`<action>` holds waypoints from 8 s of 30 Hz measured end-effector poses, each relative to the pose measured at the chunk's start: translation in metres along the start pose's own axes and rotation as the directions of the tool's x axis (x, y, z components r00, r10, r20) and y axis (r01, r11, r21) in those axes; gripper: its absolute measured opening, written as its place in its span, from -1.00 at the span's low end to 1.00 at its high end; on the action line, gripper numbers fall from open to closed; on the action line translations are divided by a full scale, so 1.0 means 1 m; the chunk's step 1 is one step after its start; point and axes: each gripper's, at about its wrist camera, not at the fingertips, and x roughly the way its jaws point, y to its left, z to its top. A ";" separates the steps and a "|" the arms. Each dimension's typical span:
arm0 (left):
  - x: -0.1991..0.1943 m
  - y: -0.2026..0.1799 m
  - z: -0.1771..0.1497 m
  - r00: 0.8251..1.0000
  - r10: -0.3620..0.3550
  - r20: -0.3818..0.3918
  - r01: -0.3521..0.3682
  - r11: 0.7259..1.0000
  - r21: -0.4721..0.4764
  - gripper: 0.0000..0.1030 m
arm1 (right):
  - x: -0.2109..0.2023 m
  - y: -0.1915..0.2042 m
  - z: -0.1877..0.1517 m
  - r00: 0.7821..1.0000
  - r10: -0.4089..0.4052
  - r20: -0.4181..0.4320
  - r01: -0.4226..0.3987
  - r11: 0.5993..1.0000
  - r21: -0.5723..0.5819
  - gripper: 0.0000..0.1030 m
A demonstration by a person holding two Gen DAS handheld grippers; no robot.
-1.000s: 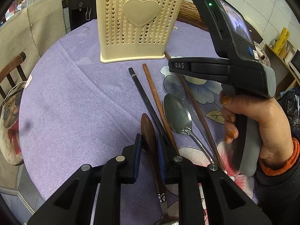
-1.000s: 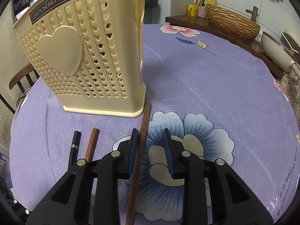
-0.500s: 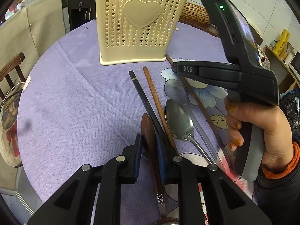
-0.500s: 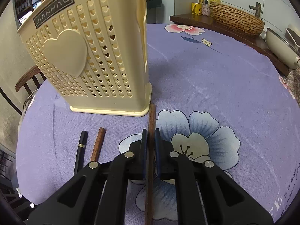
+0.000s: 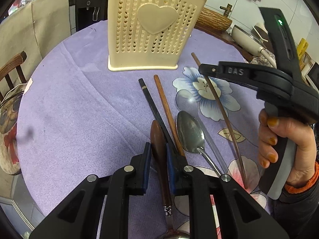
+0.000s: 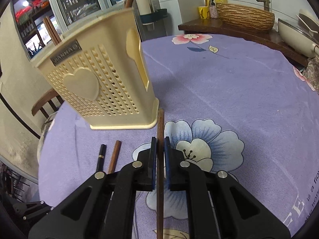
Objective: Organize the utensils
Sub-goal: 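Lift the spoon and chopstick and carry both tools over the caddy, then lower both items into the caddy and open both tools, then move both open tools back to the remaining utensils on the table, then grasp the black chopstick with the left tool while the right tool grasps the clear plastic spoon, then lift the black chopstick and clear spoon and carry them above the caddy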
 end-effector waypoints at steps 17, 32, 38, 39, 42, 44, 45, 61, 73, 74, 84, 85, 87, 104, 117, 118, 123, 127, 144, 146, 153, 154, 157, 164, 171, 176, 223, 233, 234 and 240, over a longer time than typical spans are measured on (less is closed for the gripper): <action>-0.066 0.016 0.019 0.984 0.016 0.177 -0.013 1.000 -0.019 -0.71 | -0.115 0.002 -0.001 0.975 0.100 0.200 -0.093 0.995 -0.044 -0.85; -0.105 0.031 0.027 0.959 0.032 0.281 -0.018 0.999 -0.051 -0.71 | -0.192 0.011 -0.017 0.939 0.085 0.333 -0.041 0.990 -0.136 -0.85; -0.108 0.031 0.033 0.954 0.027 0.299 -0.015 0.999 -0.044 -0.71 | -0.195 0.011 -0.014 0.935 0.083 0.344 -0.039 0.990 -0.132 -0.85; -0.109 0.032 0.035 0.953 0.025 0.301 -0.011 0.999 -0.046 -0.71 | -0.195 0.012 -0.013 0.935 0.084 0.344 -0.040 0.990 -0.134 -0.85; -0.110 0.034 0.037 0.951 0.028 0.309 -0.014 0.999 -0.048 -0.71 | -0.194 0.015 -0.011 0.935 0.085 0.345 -0.035 0.989 -0.147 -0.85; -0.111 0.034 0.040 0.949 0.030 0.314 -0.016 0.999 -0.045 -0.71 | -0.194 0.016 -0.010 0.934 0.084 0.346 -0.033 0.988 -0.151 -0.85; -0.111 0.033 0.041 0.948 0.029 0.316 -0.016 0.999 -0.044 -0.71 | -0.195 0.016 -0.009 0.934 0.083 0.348 -0.031 0.988 -0.153 -0.85; -0.121 0.027 0.067 0.932 0.011 0.362 -0.005 1.000 -0.016 -0.71 | -0.199 0.027 0.014 0.922 0.133 0.364 -0.070 0.981 -0.180 -0.85; -0.165 0.008 0.121 0.894 -0.069 0.442 0.050 0.997 0.056 -0.71 | -0.217 0.059 0.079 0.884 0.226 0.409 -0.135 0.962 -0.238 -0.85; -0.172 0.007 0.132 0.887 -0.073 0.456 0.052 0.997 0.058 -0.71 | -0.218 0.062 0.087 0.879 0.233 0.415 -0.143 0.961 -0.237 -0.85; -0.186 0.002 0.214 0.847 -0.008 0.531 0.010 1.000 -0.001 -0.71 | -0.209 0.095 0.179 0.817 0.166 0.552 -0.064 0.978 -0.199 -0.85; -0.181 0.004 0.218 0.846 0.004 0.533 0.002 1.000 -0.010 -0.71 | -0.203 0.096 0.182 0.814 0.151 0.561 -0.052 0.981 -0.189 -0.85; -0.169 0.009 0.223 0.856 0.017 0.516 -0.004 1.000 -0.026 -0.71 | -0.190 0.094 0.186 0.816 0.135 0.562 -0.043 0.984 -0.174 -0.85; -0.073 0.028 0.188 0.931 0.043 0.363 -0.022 0.998 -0.062 -0.71 | -0.092 0.081 0.138 0.892 0.052 0.449 0.005 0.992 -0.124 -0.84; -0.063 0.029 0.169 0.928 0.049 0.369 -0.032 0.998 -0.052 -0.40 | -0.087 0.071 0.125 0.888 0.028 0.460 0.031 0.992 -0.120 -0.49; -0.068 0.029 0.166 0.920 0.051 0.388 -0.033 0.998 -0.054 -0.14 | -0.090 0.071 0.122 0.882 0.019 0.471 0.042 0.992 -0.120 -0.01; -0.091 0.027 0.141 0.885 0.074 0.460 -0.063 0.997 -0.039 0.40 | -0.107 0.077 0.101 0.866 0.041 0.498 0.057 0.982 -0.181 0.25; -0.100 0.033 0.117 0.874 0.078 0.479 -0.062 0.997 -0.049 0.73 | -0.115 0.071 0.082 0.885 0.061 0.462 0.021 0.985 -0.171 0.50; -0.058 0.078 0.028 0.954 0.160 0.254 -0.123 0.980 -0.157 0.81 | -0.080 0.040 -0.019 0.982 -0.016 0.188 0.043 0.988 -0.146 0.66; -0.055 0.079 0.024 0.956 0.164 0.244 -0.128 0.979 -0.157 0.80 | -0.075 0.041 -0.030 0.984 -0.037 0.172 0.064 0.985 -0.158 0.64; -0.043 0.074 0.010 0.968 0.154 0.197 -0.128 0.982 -0.139 0.62 | -0.054 0.033 -0.047 0.992 -0.080 0.093 0.095 0.982 -0.164 0.33; -0.040 0.073 0.008 0.970 0.151 0.189 -0.127 0.983 -0.133 0.57 | -0.050 0.033 -0.047 0.994 -0.078 0.076 0.089 0.983 -0.158 0.33; -0.037 0.068 0.005 0.973 0.152 0.174 -0.132 0.984 -0.121 0.53 | -0.040 0.035 -0.048 0.997 -0.073 0.041 0.078 0.986 -0.145 0.32; -0.035 0.065 0.001 0.971 0.166 0.171 -0.148 0.983 -0.113 0.53 | -0.017 0.049 -0.045 0.996 -0.084 -0.018 0.081 0.988 -0.134 0.23; -0.034 0.064 0.000 0.972 0.170 0.163 -0.154 0.982 -0.107 0.53 | 0.006 0.061 -0.045 0.991 -0.111 -0.069 0.100 0.984 -0.148 0.15; -0.032 0.062 -0.001 0.973 0.172 0.157 -0.157 0.982 -0.100 0.53 | 0.016 0.064 -0.045 0.987 -0.127 -0.102 0.110 0.981 -0.158 0.10; 0.042 -0.007 0.050 0.992 0.128 -0.009 -0.128 0.992 0.007 -0.75 | -0.005 0.010 -0.053 0.980 -0.184 -0.072 0.174 0.977 -0.122 -0.28; 0.052 -0.018 0.058 0.988 0.152 -0.005 -0.152 0.988 0.033 -0.80 | -0.005 0.012 -0.055 0.979 -0.192 -0.068 0.181 0.973 -0.143 -0.28; 0.053 -0.019 0.058 0.988 0.153 -0.003 -0.152 0.988 0.029 -0.80 | -0.005 0.012 -0.055 0.979 -0.190 -0.067 0.179 0.973 -0.144 -0.28; 0.048 -0.007 0.057 0.992 0.130 0.002 -0.130 0.992 0.001 -0.84 | -0.009 0.005 -0.052 0.989 -0.133 -0.060 0.127 0.988 -0.094 -0.29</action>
